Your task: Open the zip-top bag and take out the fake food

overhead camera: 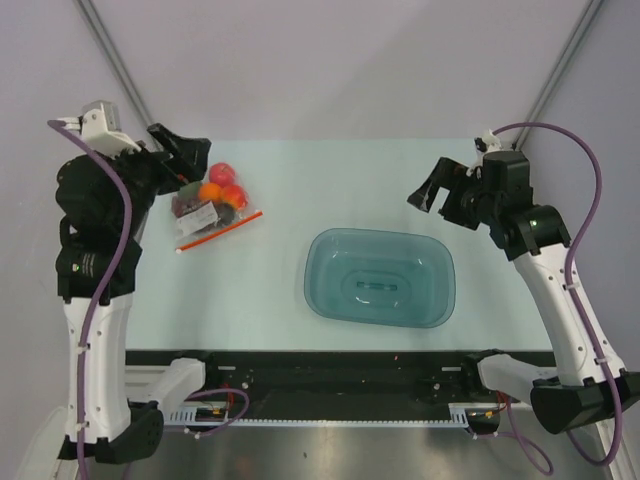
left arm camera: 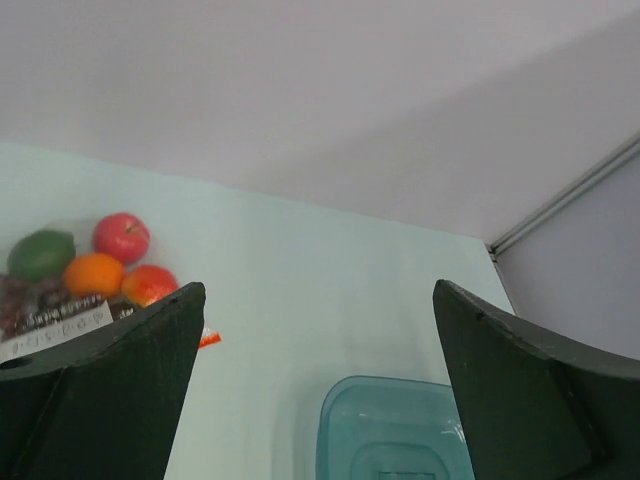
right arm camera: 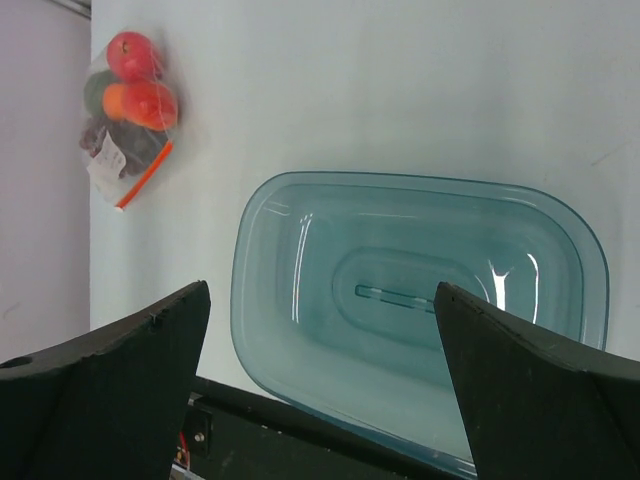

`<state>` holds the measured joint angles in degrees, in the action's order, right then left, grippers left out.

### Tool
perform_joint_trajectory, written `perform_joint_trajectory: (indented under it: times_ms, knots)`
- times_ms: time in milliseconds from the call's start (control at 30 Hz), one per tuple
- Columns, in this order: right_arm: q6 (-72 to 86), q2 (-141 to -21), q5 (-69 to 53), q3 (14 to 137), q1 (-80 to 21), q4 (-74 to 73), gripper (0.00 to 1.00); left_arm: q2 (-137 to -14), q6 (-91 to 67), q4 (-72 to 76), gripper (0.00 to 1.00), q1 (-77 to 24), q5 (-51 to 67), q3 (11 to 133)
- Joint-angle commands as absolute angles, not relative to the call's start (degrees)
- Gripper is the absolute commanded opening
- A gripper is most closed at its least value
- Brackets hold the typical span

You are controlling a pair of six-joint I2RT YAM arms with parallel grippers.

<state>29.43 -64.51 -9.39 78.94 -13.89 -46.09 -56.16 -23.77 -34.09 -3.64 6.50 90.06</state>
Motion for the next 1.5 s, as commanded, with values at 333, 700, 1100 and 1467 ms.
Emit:
perform_joint_trajectory:
  times_ms: [333,700,1100,1467]
  knots:
    - [20.6,-68.9,-22.1,80.4,-17.1,-49.5,1.0,-58.1,-49.8,-0.1,1.0,13.4,14.7,42.1]
    - [20.2,-66.2,-25.9,77.5,-17.1,-48.2,1.0,-82.5,-53.6,16.9,1.0,21.1,24.8,44.6]
    - [21.1,-71.9,-24.8,75.8,-20.6,-39.1,1.0,-86.1,-66.1,12.1,0.93,14.6,17.7,39.4]
    - [21.3,-75.7,-19.3,75.1,-28.6,-34.8,1.0,-91.4,-79.4,19.2,0.79,13.7,13.9,34.6]
